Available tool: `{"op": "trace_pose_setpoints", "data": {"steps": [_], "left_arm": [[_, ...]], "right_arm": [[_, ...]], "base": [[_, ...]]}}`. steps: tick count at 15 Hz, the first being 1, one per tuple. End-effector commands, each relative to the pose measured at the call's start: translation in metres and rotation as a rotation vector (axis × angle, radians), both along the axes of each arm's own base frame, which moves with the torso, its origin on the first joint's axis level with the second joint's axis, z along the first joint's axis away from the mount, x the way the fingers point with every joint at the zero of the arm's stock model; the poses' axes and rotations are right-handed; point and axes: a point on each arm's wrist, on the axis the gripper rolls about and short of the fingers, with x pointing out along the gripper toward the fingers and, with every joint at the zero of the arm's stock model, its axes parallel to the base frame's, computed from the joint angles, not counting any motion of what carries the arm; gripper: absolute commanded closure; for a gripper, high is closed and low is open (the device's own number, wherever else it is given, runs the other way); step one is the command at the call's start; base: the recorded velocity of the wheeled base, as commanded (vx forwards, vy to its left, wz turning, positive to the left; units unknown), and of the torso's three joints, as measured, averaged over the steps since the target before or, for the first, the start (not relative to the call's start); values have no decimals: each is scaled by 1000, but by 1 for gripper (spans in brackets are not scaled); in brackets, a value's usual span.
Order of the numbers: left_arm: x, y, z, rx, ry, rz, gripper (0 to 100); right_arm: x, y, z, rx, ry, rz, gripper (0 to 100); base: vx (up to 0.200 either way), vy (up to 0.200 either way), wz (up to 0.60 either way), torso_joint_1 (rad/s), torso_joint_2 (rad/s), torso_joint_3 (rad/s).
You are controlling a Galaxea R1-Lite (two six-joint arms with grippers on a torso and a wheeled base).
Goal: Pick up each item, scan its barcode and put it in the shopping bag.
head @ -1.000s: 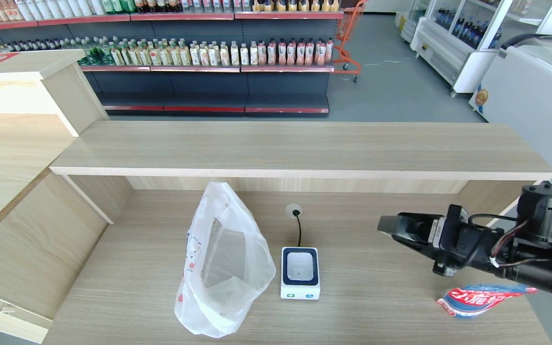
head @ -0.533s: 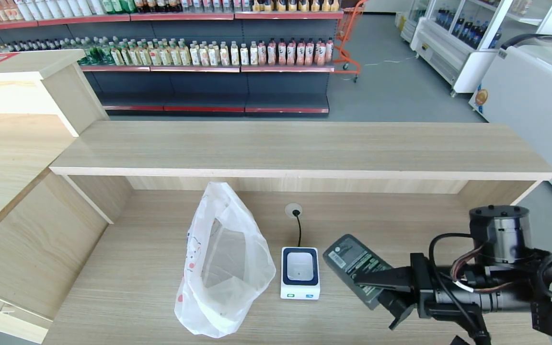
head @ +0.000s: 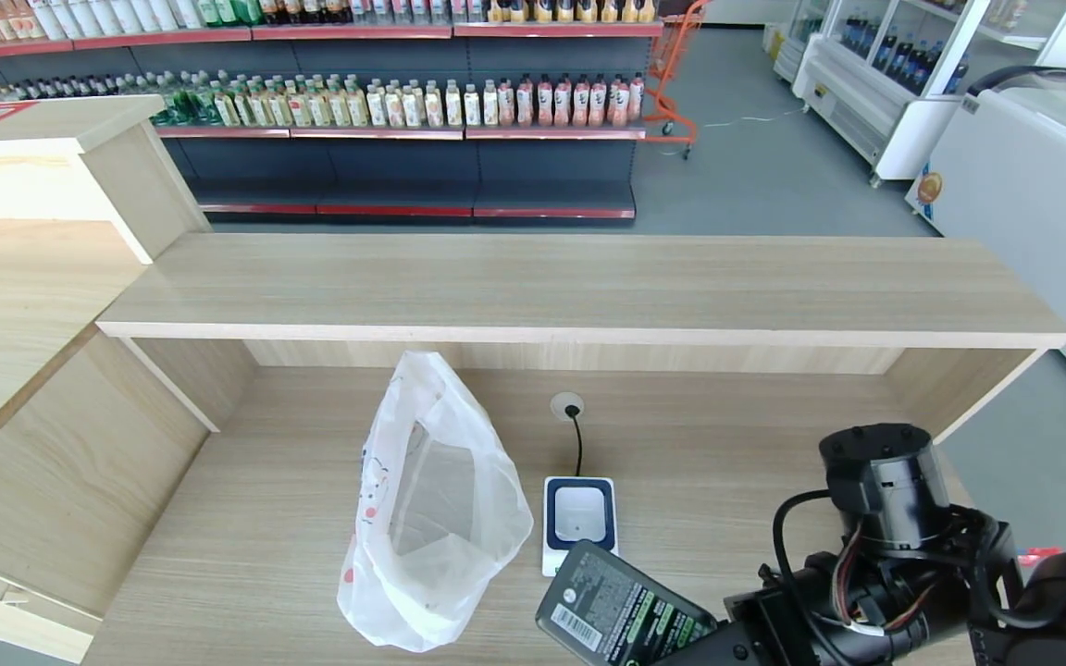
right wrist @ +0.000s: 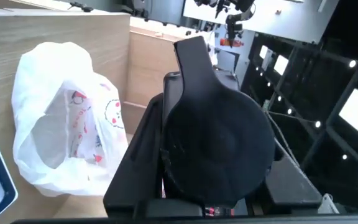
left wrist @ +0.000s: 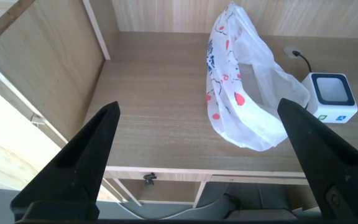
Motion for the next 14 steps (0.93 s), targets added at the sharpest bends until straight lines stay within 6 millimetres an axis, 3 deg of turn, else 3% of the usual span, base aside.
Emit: {"op": "trace_pose_setpoints", "data": {"steps": [1, 4, 14], "left_arm": [[0, 0, 0, 0, 0, 0, 0], [0, 0, 0, 0, 0, 0, 0], [0, 0, 0, 0, 0, 0, 0]], "right_arm": [[-1, 2, 1, 7, -9, 12, 100], [-13, -2, 3, 8, -24, 30, 100], [-17, -5, 6, 17, -26, 37, 100]], "base": [[0, 0, 0, 0, 0, 0], [0, 0, 0, 0, 0, 0], [0, 0, 0, 0, 0, 0]]}}
